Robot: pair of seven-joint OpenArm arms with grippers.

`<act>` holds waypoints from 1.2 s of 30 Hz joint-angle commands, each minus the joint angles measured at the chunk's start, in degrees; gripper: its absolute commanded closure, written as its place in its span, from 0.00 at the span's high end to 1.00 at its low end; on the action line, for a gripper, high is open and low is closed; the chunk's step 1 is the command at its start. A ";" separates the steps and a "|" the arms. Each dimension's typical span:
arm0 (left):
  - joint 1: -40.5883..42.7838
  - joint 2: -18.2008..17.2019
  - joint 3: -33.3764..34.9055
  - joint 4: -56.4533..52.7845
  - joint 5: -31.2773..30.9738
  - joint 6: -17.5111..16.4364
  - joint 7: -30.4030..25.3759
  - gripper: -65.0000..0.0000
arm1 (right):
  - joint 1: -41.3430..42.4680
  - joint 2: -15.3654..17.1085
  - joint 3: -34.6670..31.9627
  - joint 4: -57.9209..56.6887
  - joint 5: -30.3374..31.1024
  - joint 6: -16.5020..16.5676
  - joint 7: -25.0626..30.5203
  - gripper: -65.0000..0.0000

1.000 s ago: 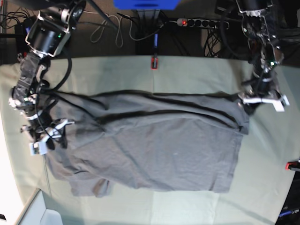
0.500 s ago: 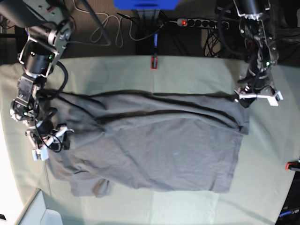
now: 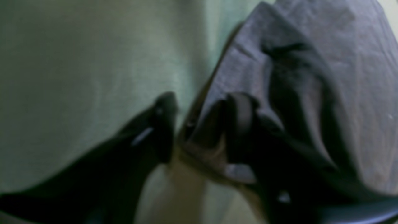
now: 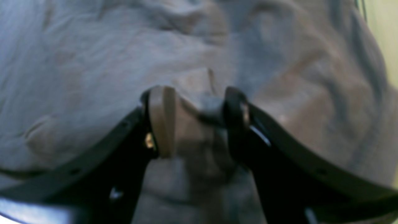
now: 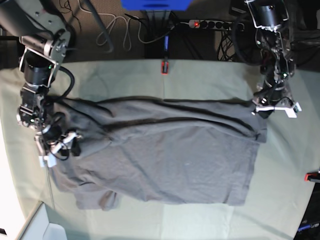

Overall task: Layout the t-shirt on the table in an organized manner, then fold the t-shirt properly
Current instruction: 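Regrasp the t-shirt edge with the right gripper near its corner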

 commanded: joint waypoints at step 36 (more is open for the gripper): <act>0.14 -0.03 0.13 0.93 -0.51 0.45 2.67 0.00 | 3.23 3.39 -6.20 -0.75 0.87 -0.23 1.53 0.57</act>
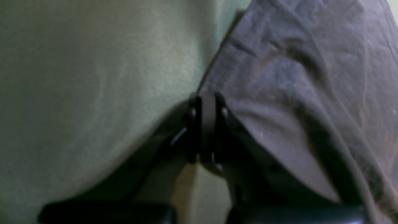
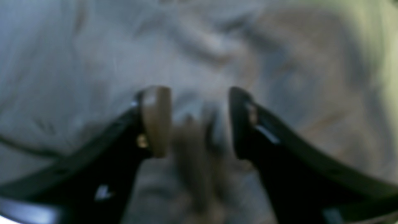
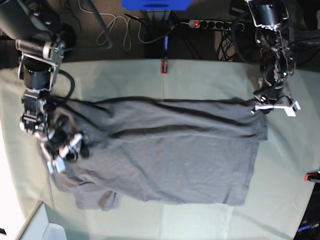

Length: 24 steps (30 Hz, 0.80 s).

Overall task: Layout the t-shirt on the table in an organized manner, then fold the t-shirt properly
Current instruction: 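Regrasp the t-shirt edge with the right gripper near its corner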

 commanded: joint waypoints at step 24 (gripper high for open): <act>-0.29 -0.20 0.13 0.38 0.16 0.34 1.51 0.00 | 2.84 2.01 -0.02 -11.57 0.78 -0.25 8.92 0.01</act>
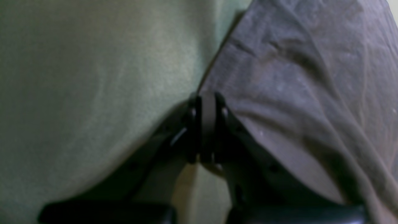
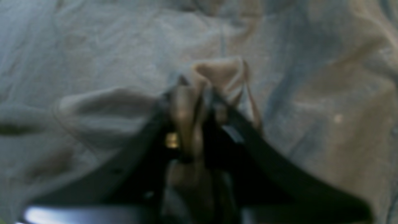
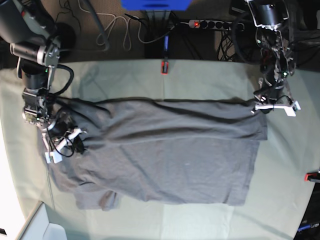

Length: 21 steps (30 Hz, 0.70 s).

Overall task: Layout the t-shirt on the table in an organized manner, then fold the t-shirt properly
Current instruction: 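Regrasp the t-shirt edge with the right gripper near its corner, then pull the right gripper away from the left gripper to stretch the edge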

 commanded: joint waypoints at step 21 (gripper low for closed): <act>-0.29 -0.11 0.13 0.38 0.03 0.34 1.31 0.00 | -1.76 -3.10 0.18 23.59 -0.20 -0.07 -0.86 0.00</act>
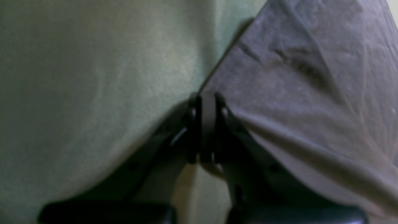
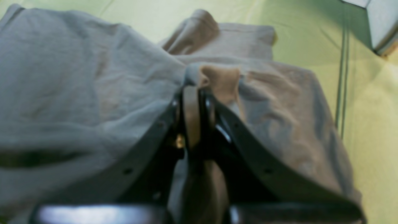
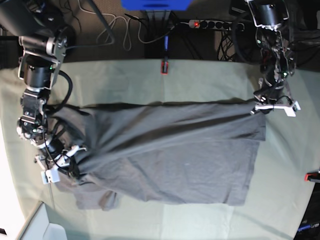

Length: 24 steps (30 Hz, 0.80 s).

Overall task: Layout the t-shirt on the table in an organized manner, then fold the t-shirt properly
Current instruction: 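Pull the right gripper away from the left gripper to stretch the edge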

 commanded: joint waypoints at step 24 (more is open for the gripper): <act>-1.94 -0.11 0.13 0.38 0.05 0.34 1.42 0.00 | -11.76 5.06 10.93 4.66 1.15 -0.25 2.03 0.44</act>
